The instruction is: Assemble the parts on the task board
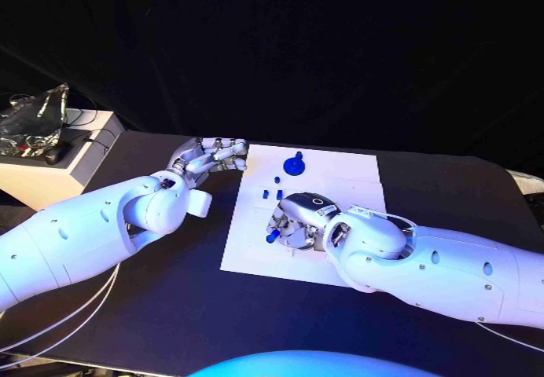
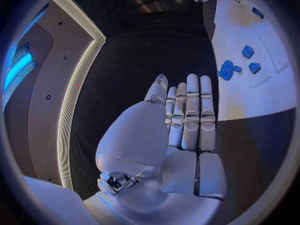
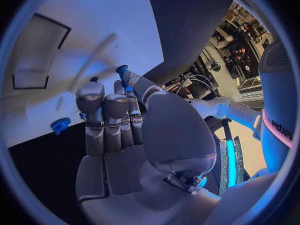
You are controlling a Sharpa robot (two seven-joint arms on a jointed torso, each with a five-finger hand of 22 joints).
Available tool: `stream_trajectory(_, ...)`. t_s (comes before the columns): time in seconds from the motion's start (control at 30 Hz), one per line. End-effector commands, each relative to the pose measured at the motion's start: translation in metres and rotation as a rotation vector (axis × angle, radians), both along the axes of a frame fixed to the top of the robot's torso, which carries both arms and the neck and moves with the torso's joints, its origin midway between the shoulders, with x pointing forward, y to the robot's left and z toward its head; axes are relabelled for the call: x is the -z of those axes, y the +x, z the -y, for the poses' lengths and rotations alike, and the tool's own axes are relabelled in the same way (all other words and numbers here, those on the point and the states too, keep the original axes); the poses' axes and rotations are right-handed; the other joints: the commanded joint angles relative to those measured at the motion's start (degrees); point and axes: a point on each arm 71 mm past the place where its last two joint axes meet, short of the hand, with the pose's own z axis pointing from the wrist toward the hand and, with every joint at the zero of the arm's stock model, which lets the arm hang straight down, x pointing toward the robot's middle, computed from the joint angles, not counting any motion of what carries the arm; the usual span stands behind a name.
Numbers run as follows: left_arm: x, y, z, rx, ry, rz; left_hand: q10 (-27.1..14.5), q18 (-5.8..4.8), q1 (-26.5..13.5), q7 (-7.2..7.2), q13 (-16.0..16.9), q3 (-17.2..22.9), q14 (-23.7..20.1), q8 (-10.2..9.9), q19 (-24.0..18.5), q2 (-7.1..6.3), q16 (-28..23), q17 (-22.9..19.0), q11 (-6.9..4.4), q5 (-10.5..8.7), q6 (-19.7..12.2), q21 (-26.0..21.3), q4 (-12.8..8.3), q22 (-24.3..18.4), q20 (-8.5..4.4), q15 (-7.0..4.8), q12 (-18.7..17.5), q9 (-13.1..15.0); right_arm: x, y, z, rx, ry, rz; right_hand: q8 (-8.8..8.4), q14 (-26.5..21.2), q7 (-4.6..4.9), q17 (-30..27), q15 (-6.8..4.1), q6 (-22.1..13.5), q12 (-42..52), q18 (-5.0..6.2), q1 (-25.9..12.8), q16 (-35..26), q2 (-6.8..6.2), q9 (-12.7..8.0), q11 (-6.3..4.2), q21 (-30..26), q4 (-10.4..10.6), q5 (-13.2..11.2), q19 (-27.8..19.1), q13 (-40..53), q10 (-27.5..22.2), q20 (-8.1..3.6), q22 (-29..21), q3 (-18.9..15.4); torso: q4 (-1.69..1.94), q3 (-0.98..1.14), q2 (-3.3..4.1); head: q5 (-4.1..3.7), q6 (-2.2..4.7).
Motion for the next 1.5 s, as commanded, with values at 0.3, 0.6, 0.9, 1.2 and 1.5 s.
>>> stream_trajectory(0.3, -0.001, -0.001, 0.002, 0.017, -0.007, 0.004, -0.4, -0.36, 0.0, 0.25, 0.0, 0.1, -0.4, -0.1, -0.3, 0.02, -0.1, -0.1, -0.02, -0.17, 0.1, 0.3, 0.4, -0.1, -0.07, -0.02, -0.1, -0.1, 0.003, -0.003, -0.002, -0.018, -0.012, 0.002, -0.16, -0.1, 0.49, -0.2, -0.19, -0.9, 0.0, 1.10, -1.0, -0.3, 0.56, 1.1, -1.48, -0.8, -0.3, 0.5, 3.7, -0.1, 1.3, -0.82, 4.6, -0.6, -0.10, -0.02, -0.04, 0.05, -0.14)
stream_trajectory(0.6, -0.001, -0.001, 0.002, 0.018, -0.007, 0.003, -0.4, -0.36, 0.0, 0.27, 0.0, 0.1, -0.4, -0.1, -0.3, 0.00, -0.1, -0.1, 0.01, -0.18, 0.1, 0.4, 0.4, -0.3, -0.05, 0.00, -0.1, -0.1, 0.009, -0.003, -0.006, -0.027, 0.005, -0.030, -0.20, -0.1, 0.68, -0.7, 0.74, -5.5, 0.1, 1.97, -2.4, -0.5, -2.64, -1.4, -0.22, -3.2, 2.1, 4.1, 3.7, -0.2, -2.8, 0.10, 3.8, -8.1, 0.02, -0.02, -0.04, 0.10, -0.16)
stream_trajectory(0.9, -0.001, -0.001, 0.001, 0.019, -0.006, 0.002, -0.4, -0.36, 0.1, 0.18, 0.0, 0.1, -0.4, 0.0, -0.3, 0.03, -0.1, -0.1, -0.01, -0.18, 0.2, 0.4, 0.4, -0.3, -0.05, 0.00, -0.1, 0.0, 0.012, -0.002, -0.003, -0.023, 0.029, -0.025, -0.15, -0.2, 0.43, -1.8, 1.62, -7.7, 0.7, 3.19, -0.9, -1.4, -2.99, -1.5, 1.16, -8.7, 3.1, 4.5, 3.5, -0.2, -8.3, 1.01, 1.9, -12.3, -0.07, -0.03, -0.06, 0.12, -0.32)
stream_trajectory(1.2, -0.001, -0.001, -0.001, 0.017, -0.004, 0.000, -0.4, -0.36, 0.1, 0.18, 0.0, 0.1, -0.4, 0.0, -0.3, 0.03, -0.1, -0.1, -0.01, -0.18, 0.2, 0.4, 0.4, -0.3, -0.05, 0.00, -0.1, 0.0, 0.009, -0.001, 0.007, 0.009, 0.070, 0.011, -0.16, -0.3, 0.21, -2.9, 2.11, -9.7, 2.0, 3.96, 1.0, -1.7, -3.66, -1.6, 2.00, -14.0, 4.2, 4.5, 3.3, -0.2, -12.5, 1.45, -0.1, -15.4, -0.06, 0.01, -0.02, -0.02, -0.30)
stream_trajectory(1.5, -0.001, -0.001, 0.000, 0.018, -0.004, 0.000, -0.4, -0.37, 0.1, 0.20, 0.0, 0.1, -0.5, -0.1, -0.3, 0.03, -0.2, -0.2, 0.01, -0.18, 0.2, 0.4, 0.4, -0.4, -0.03, 0.02, -0.1, -0.1, -0.003, -0.004, 0.021, 0.045, 0.219, 0.061, -0.10, -0.4, -0.51, -4.1, 2.40, -14.1, 4.0, 4.56, 2.6, -1.9, -5.65, -1.6, 2.46, -16.7, 7.1, 4.7, 3.2, -0.2, -15.7, 1.76, -1.5, -16.6, -0.05, 0.08, -0.04, -0.38, -0.13)
